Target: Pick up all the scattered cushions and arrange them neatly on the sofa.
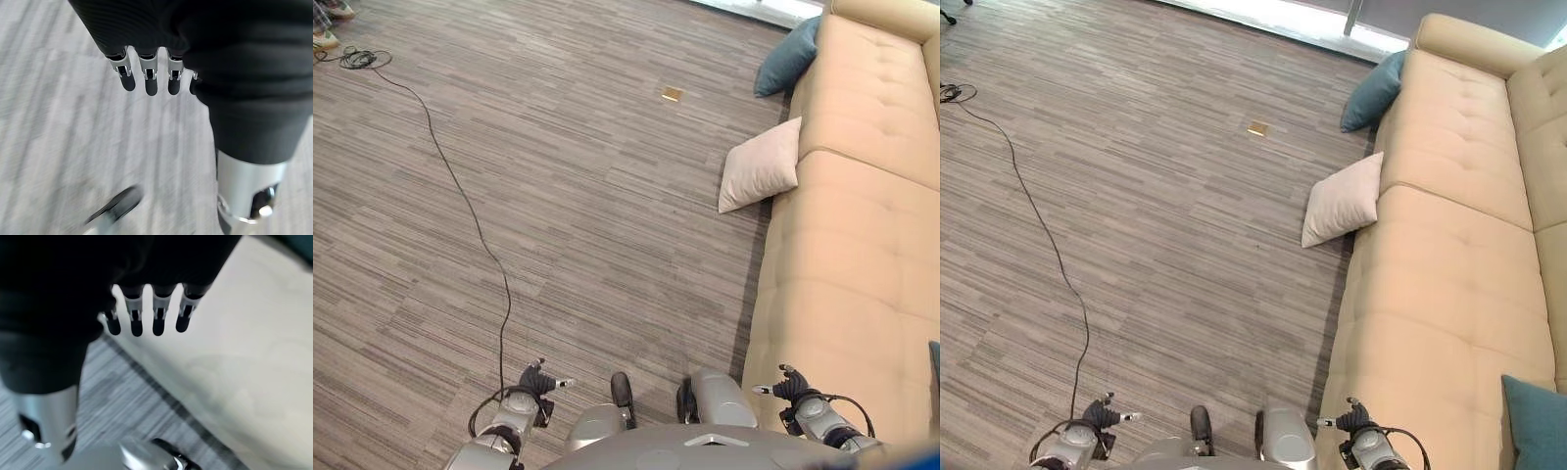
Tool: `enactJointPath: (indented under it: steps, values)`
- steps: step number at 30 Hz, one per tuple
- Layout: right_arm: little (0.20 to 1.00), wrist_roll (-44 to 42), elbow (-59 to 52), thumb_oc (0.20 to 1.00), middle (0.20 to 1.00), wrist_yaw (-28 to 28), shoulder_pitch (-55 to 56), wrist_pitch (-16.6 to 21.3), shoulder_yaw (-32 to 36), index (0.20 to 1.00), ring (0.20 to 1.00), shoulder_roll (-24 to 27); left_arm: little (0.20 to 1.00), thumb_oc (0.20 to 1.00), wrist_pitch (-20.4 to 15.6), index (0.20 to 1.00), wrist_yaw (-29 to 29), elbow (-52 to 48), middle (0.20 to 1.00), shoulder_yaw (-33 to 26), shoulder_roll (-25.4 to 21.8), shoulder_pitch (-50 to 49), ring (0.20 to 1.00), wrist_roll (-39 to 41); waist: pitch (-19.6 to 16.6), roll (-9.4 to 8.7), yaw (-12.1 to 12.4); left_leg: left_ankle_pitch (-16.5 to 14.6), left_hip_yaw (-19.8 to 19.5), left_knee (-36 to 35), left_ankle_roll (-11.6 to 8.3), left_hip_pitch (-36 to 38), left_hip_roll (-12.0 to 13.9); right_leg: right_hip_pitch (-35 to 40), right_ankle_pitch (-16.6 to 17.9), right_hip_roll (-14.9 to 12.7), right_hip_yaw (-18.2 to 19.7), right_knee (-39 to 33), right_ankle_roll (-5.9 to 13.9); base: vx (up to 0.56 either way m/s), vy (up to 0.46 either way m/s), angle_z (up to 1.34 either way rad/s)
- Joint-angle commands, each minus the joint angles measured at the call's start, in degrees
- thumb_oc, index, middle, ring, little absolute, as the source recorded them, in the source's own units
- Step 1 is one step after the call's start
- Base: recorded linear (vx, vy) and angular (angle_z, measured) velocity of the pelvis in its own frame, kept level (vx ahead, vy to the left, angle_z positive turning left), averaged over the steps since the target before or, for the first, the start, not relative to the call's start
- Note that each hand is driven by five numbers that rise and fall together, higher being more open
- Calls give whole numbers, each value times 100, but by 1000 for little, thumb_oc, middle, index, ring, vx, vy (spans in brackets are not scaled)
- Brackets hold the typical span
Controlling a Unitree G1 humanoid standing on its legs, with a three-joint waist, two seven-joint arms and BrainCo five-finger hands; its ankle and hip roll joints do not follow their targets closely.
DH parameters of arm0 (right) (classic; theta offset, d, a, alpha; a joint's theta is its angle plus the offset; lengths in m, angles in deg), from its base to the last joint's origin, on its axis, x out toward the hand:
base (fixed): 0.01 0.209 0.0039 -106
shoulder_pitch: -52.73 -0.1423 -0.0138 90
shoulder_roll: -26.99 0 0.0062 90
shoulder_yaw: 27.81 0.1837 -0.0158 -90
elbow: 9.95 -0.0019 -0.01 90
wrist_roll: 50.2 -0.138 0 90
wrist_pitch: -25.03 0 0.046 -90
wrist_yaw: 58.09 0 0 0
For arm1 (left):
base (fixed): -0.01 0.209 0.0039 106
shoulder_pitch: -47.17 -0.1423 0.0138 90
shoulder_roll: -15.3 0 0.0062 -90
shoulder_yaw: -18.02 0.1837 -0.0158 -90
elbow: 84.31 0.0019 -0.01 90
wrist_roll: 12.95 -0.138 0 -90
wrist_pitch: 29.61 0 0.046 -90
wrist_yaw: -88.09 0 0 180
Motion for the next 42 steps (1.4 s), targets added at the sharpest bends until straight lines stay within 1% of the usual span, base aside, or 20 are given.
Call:
enactJointPath:
  steps: [1, 3, 7, 9, 10, 13, 15, 16, 17, 19, 22, 24, 25, 28, 29, 31, 32, 37, 39, 42]
  values:
    - [1000, 149, 92, 1000, 1000, -69, -30, 64, -128, 1000, 1000, 47, 1000, 1000, -89, 1000, -6, 203, 1000, -123, -31, -327, 1000, -104, -242, 79, -63, -451, -348, 532, -597, -220, 189, 983, 415, 439, -327, -3189, -221, 610, 33, -29]
    - [1000, 218, 101, 1000, 1000, -56, -28, 46, -154, 1000, 1000, 76, 1000, 1000, -84, 1000, 17, 293, 1000, -107, -3, -290, 1000, -162, -277, 39, -199, -589, -460, 381, -634, 87, 42, 698, 724, 564, -569, -4119, -149, 354, -43, -9]
    - [1000, 259, 235, 1000, 1000, -51, 183, -4, -104, 1000, 1000, 141, 1000, 1000, -103, 1000, 41, 322, 1000, -33, 83, -307, 1000, -270, -383, 13, -311, -919, -617, 618, -754, 402, 60, 1066, 743, 564, -498, -4403, -261, 339, -90, 42]
    - [1000, 223, 243, 1000, 1000, -53, 237, -7, -46, 1000, 1000, 148, 1000, 1000, -107, 1000, 32, 281, 1000, -3, 114, -316, 1000, -252, -389, 18, -386, -727, -510, 1172, -1021, 275, 159, 1282, 709, 585, -479, -4485, -348, 305, -137, 64]
    - [1000, 206, 255, 1000, 1000, -65, 233, -35, -32, 1000, 1000, 203, 1000, 1000, -102, 1000, 63, 169, 1000, 30, 107, -294, 1000, -229, -323, -69, -345, -319, -455, 2344, -1244, -222, 279, 1572, 668, 543, -437, -4624, -477, 217, -160, 27]
    - [1000, 89, 272, 1000, 1000, -81, 201, -50, -8, 1000, 1000, 257, 1000, 1000, -98, 1000, 51, 93, 1000, 88, 117, -226, 1000, -131, -265, -219, -266, -270, -407, 3146, -1193, -849, 354, 1827, 572, 479, -280, -4727, -602, 184, -86, -60]
    - [1000, 53, 273, 1000, 1000, -86, 192, -49, 4, 1000, 1000, 294, 1000, 1000, -90, 1000, 58, 80, 1000, 113, 133, -221, 1000, -94, -257, -292, -174, -626, -386, 2651, -1033, -1202, 432, 2089, 401, 471, -109, -4839, -529, 311, 18, -57]
    - [1000, 48, 279, 1000, 1000, -79, 186, -49, 4, 1000, 1000, 287, 1000, 1000, -80, 1000, 65, 85, 1000, 119, 129, -223, 1000, -106, -287, -280, -148, -530, -407, 2240, -1026, -1209, 442, 2135, 359, 487, -93, -4862, -500, 433, 82, -39]
    - [1000, 39, 288, 1000, 1000, -88, 180, -46, -4, 1000, 1000, 298, 1000, 1000, -107, 1000, 64, 94, 1000, 126, 117, -208, 1000, -114, -258, -224, -54, -120, -634, 1602, -1103, -1388, 400, 2308, 253, 593, 49, -4868, -502, 327, 94, -56]
    - [1000, 86, 293, 1000, 1000, -83, 142, -16, -15, 1000, 1000, 333, 1000, 1000, -125, 1000, 88, 144, 1000, 114, 139, -189, 1000, -84, -289, -154, 62, 272, -989, 988, -1172, -1511, 329, 2547, 95, 712, 325, -4822, -506, 420, 142, -86]
    - [1000, 149, 292, 1000, 1000, -68, 139, -9, -37, 1000, 1000, 293, 1000, 1000, -115, 1000, 81, 193, 1000, 69, 161, -231, 1000, -120, -359, -149, 90, 259, -944, 884, -1098, -1337, 312, 2627, 34, 641, 406, -4729, -449, 314, 184, -101]
    - [1000, 218, 272, 1000, 1000, -46, 93, 3, -83, 1000, 1000, 228, 1000, 1000, -102, 1000, 82, 225, 1000, 27, 142, -266, 1000, -164, -450, -152, 136, 156, -783, 720, -946, -1081, 260, 2461, 48, 553, 443, -4155, -312, 263, 187, -98]
    - [1000, 206, 213, 1000, 1000, -32, 5, 9, -118, 1000, 1000, 194, 1000, 1000, -84, 1000, 76, 205, 1000, -2, 68, -227, 1000, -138, -386, -148, 120, 95, -736, 668, -833, -921, 243, 2092, 336, 529, 439, -3355, -152, 183, 164, -93]
    - [1000, 163, 102, 1000, 1000, -38, -114, 41, -143, 1000, 1000, 152, 1000, 1000, -90, 1000, 53, 200, 1000, -56, 1, -182, 1000, -56, -278, -95, 124, -52, -601, 661, -736, -702, 298, 1571, 549, 372, 108, -2598, -29, 168, 117, -32]
    - [1000, 170, 61, 1000, 1000, -39, -127, 43, -162, 1000, 1000, 166, 1000, 1000, -83, 1000, 59, 206, 1000, -82, -11, -215, 1000, -2, -309, -85, 126, -192, -568, 643, -716, -510, 273, 1413, 440, 308, -247, -2875, -128, 303, 90, 9]
    - [1000, 176, 71, 1000, 1000, -42, -128, 48, -170, 1000, 1000, 172, 1000, 1000, -82, 1000, 60, 220, 1000, -83, -14, -219, 1000, 10, -320, -79, 87, -249, -572, 625, -722, -409, 252, 1374, 354, 345, -389, -3051, -177, 263, 50, -22]
    - [1000, 184, 96, 1000, 1000, -33, -119, 42, -176, 1000, 1000, 191, 1000, 1000, -78, 1000, 80, 249, 1000, -51, -5, -191, 1000, -20, -354, -81, -11, -351, -580, 571, -727, -225, 197, 1182, 390, 449, -571, -3403, -212, 358, 32, 7]
    - [1000, 348, 128, 1000, 1000, -22, -31, -20, -201, 1000, 1000, 209, 1000, 1000, -89, 1000, 110, 273, 1000, -19, -1, -90, 1000, -116, -266, -114, -141, -657, -426, 551, -800, 230, 112, 875, 755, 254, -1709, -4434, -132, 341, -23, 6]
    - [1000, 352, 201, 1000, 1000, -7, 168, -32, -150, 1000, 1000, 258, 1000, 1000, -111, 1000, 143, 265, 1000, 9, 98, -193, 1000, -223, -426, -135, -220, -959, -450, 786, -856, 497, 77, 1156, 823, 336, -1424, -4562, -247, 533, -121, 6]
    - [1000, 328, 238, 1000, 1000, -22, 237, -23, -97, 1000, 1000, 300, 1000, 1000, -101, 1000, 158, 258, 1000, 86, 187, -279, 1000, -306, -542, -92, -273, -645, -345, 1691, -1157, 376, 257, 1548, 786, 468, -1319, -4777, -402, 284, -106, 16]
